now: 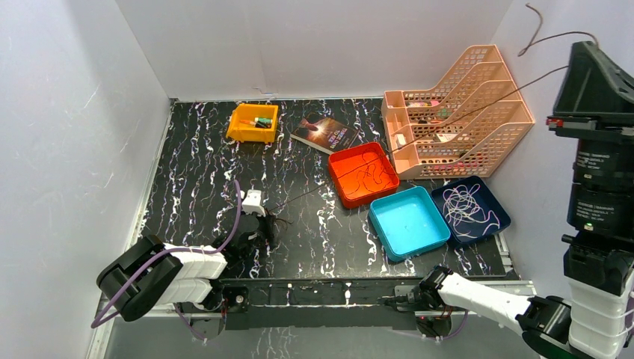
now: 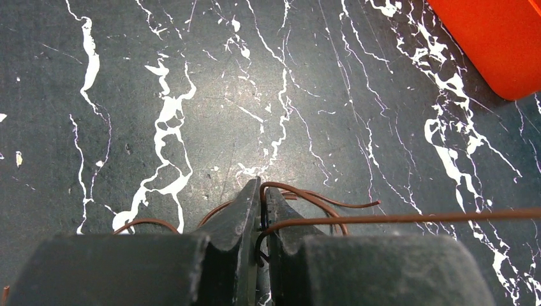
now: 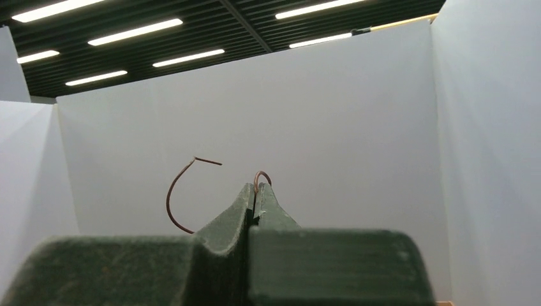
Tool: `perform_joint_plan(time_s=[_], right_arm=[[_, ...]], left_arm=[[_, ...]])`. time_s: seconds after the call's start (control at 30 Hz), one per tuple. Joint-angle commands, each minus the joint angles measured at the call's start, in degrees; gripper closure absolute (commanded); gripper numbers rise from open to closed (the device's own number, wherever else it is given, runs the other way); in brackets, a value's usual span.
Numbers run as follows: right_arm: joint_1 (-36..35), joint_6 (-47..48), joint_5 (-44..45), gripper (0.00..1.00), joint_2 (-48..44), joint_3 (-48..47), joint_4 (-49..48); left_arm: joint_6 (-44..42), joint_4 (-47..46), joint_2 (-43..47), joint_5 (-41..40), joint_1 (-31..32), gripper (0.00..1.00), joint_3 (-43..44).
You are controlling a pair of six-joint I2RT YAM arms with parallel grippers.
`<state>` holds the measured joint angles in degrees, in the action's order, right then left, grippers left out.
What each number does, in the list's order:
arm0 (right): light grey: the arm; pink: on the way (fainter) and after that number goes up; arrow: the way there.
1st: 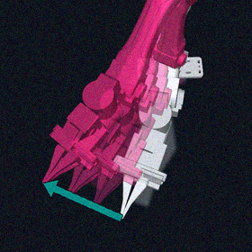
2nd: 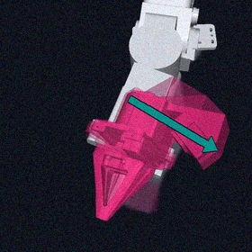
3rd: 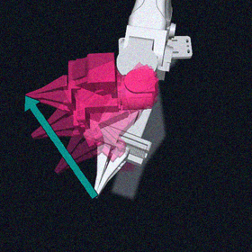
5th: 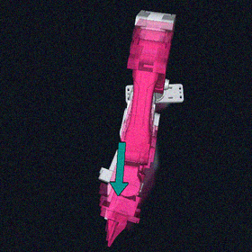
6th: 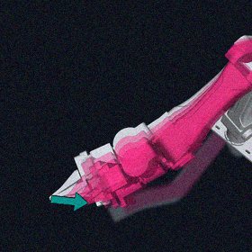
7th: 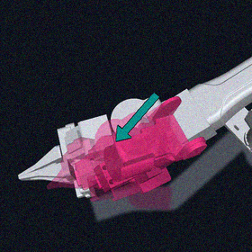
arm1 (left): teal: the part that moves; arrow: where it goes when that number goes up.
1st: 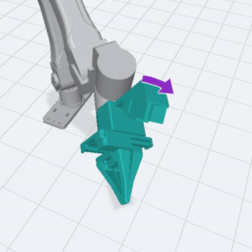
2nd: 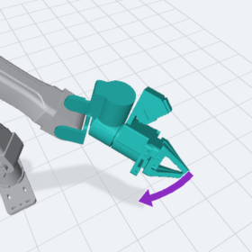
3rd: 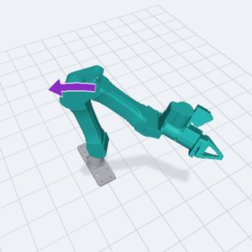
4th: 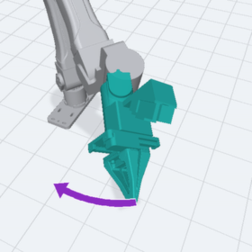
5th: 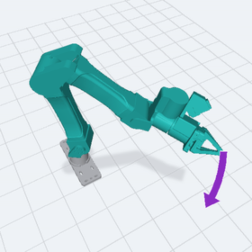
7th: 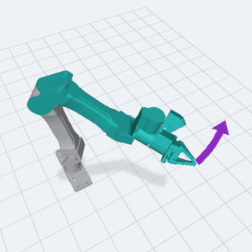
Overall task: Untangle the cables
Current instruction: Untie the cable.
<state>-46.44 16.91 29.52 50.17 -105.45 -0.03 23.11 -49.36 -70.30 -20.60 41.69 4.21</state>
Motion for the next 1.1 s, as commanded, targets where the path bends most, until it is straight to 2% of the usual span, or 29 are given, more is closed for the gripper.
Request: perform_joint_plan(time_s=[0.0,0.57,0.63,0.8,0.93,1.07], right_arm=[[-1.0,7.2,3.9,1.0,-1.5,-3.3,-7.9],[-5.9,15.3,7.5,1.0,-3.5,-6.2,-11.9],[-6.4,15.1,7.6,1.0,-3.6,-6.2,-11.2],[-7.1,7.4,6.7,1.0,-2.6,-6.0,-0.9],[-7.2,-1.0,6.5,1.0,-1.3,-3.1,8.2],[-7.2,-11.0,2.4,1.0,-0.3,1.1,16.6]], left_arm=[[0.3,0.1,-0.2,-2.1,-0.3,0.93,-0.5],[2.6,2.5,-1.0,-6.3,-0.3,0.94,-0.2],[2.6,2.6,-0.9,-6.6,-0.3,1.0,-0.2],[2.3,4.4,3.6,-9.0,-0.3,1.0,0.0],[0.6,9.9,9.3,-12.4,-0.3,1.0,1.7],[-2.0,14.9,16.5,-13.9,-0.6,1.0,4.0]])
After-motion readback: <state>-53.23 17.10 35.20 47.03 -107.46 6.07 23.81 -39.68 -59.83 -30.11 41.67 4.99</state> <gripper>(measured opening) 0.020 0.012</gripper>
